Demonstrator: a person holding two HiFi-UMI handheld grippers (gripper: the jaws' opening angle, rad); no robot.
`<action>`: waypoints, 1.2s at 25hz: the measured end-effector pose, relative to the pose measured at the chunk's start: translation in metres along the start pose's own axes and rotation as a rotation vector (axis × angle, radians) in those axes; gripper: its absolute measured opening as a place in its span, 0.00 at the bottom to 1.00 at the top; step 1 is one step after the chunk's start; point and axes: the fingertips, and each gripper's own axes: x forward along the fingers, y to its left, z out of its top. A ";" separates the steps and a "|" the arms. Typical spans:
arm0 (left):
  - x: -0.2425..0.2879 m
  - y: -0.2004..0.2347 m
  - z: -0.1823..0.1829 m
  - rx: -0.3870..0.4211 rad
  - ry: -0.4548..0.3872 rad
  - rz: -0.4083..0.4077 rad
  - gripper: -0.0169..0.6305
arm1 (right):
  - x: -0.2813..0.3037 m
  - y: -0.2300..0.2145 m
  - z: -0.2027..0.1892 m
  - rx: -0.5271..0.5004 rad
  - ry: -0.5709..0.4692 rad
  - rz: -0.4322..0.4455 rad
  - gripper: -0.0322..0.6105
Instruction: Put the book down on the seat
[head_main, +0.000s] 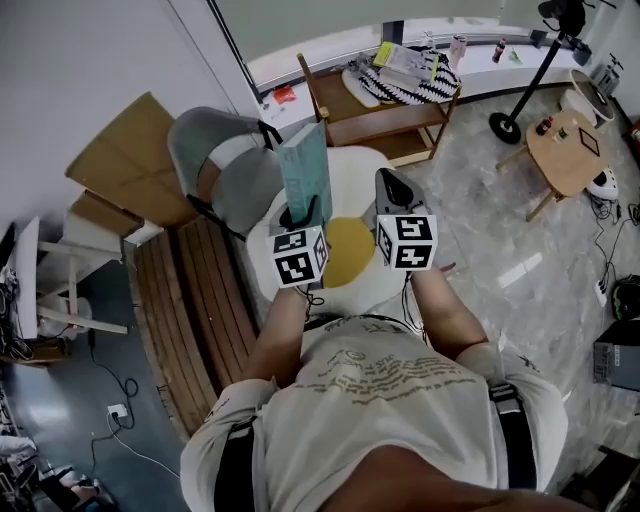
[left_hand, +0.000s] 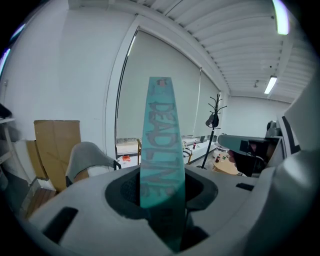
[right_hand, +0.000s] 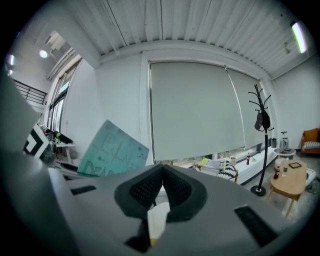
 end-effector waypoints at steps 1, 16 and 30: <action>0.000 0.005 -0.003 -0.002 0.009 0.001 0.27 | 0.003 0.003 -0.001 0.003 0.005 -0.001 0.09; 0.029 0.081 -0.105 -0.251 0.221 -0.087 0.27 | 0.056 0.061 -0.084 -0.066 0.239 0.000 0.09; 0.083 0.128 -0.304 -0.285 0.546 -0.150 0.27 | 0.089 0.076 -0.254 -0.052 0.523 0.003 0.09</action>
